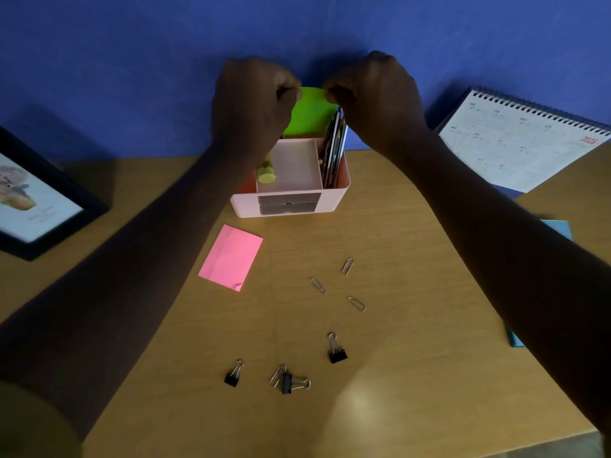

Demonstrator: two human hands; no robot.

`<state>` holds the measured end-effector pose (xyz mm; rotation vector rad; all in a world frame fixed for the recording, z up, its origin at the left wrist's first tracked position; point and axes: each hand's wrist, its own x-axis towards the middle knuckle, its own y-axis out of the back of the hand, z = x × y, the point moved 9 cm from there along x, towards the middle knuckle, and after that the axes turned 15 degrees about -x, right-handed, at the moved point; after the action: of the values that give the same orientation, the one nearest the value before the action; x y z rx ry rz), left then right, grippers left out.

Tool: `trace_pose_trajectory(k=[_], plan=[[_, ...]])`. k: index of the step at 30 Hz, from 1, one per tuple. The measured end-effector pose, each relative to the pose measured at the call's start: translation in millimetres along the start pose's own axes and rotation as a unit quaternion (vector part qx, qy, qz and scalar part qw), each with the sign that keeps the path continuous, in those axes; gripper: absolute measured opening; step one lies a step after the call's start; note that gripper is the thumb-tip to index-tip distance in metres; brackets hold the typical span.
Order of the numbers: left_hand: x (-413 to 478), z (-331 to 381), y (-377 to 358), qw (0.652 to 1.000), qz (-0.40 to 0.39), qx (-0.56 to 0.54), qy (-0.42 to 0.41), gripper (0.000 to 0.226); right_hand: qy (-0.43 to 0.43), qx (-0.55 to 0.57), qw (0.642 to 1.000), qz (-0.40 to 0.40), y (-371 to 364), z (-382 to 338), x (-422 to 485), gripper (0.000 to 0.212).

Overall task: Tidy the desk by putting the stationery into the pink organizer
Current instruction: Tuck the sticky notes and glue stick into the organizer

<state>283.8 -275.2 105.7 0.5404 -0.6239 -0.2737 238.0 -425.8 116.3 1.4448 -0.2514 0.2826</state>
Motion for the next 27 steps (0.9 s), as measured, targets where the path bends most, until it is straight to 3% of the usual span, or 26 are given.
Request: trace_pose_trajectory(k=[12, 19, 27], plan=[[2, -15, -23, 0.999, -0.038, -0.009, 0.038, 0.024, 0.0, -0.019, 1.0, -0.022, -14, 7, 5, 0.027], [1, -35, -44, 0.994, -0.076, 0.007, 0.078, 0.017, -0.028, 0.022, 0.999, 0.029, -2, 16, -12, 0.023], [3, -61, -60, 0.983, -0.035, 0.122, 0.131, 0.014, -0.051, 0.1, 0.992, 0.063, 15, 17, -51, 0.016]])
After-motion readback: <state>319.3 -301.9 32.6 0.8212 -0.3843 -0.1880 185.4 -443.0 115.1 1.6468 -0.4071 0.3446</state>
